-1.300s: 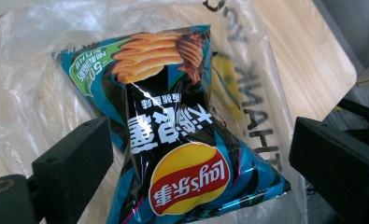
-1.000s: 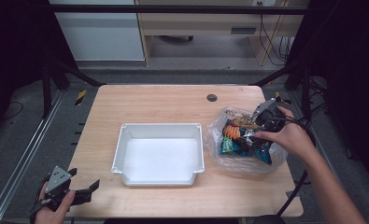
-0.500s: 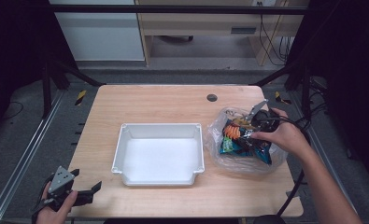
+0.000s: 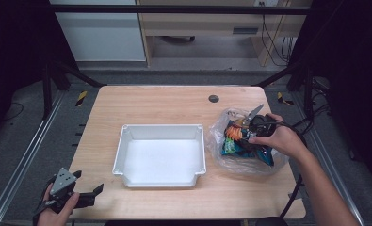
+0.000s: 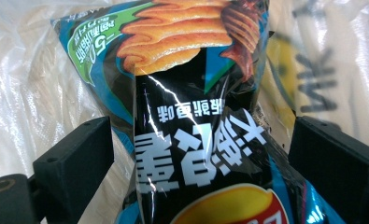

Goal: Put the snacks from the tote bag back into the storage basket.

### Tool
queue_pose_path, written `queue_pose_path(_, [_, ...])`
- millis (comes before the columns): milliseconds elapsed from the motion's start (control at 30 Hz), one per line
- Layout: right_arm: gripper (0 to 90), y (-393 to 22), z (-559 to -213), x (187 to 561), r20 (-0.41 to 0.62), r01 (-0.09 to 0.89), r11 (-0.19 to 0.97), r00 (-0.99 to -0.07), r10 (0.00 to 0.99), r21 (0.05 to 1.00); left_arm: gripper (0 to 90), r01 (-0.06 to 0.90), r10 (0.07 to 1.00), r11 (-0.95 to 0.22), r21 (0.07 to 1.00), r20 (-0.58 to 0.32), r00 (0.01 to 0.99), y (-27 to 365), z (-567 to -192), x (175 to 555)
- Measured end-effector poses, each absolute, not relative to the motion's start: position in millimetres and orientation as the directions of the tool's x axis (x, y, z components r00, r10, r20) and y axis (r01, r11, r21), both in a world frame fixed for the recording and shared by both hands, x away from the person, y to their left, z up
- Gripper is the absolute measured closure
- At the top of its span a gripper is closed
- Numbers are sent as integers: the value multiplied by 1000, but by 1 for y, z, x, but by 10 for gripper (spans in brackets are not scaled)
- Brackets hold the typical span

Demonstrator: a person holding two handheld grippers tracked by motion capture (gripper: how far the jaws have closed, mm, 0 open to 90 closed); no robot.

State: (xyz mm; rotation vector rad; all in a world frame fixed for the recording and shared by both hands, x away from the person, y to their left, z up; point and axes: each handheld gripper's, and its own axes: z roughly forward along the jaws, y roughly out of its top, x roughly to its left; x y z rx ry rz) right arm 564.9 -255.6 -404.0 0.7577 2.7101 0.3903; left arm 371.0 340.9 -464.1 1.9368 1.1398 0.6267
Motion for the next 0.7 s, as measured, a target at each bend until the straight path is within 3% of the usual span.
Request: queue_pose_path(700, [67,-248,-422,573,-211,462,830,-818,535,313,29,494,878,-288,820,19,479,340,-464,371])
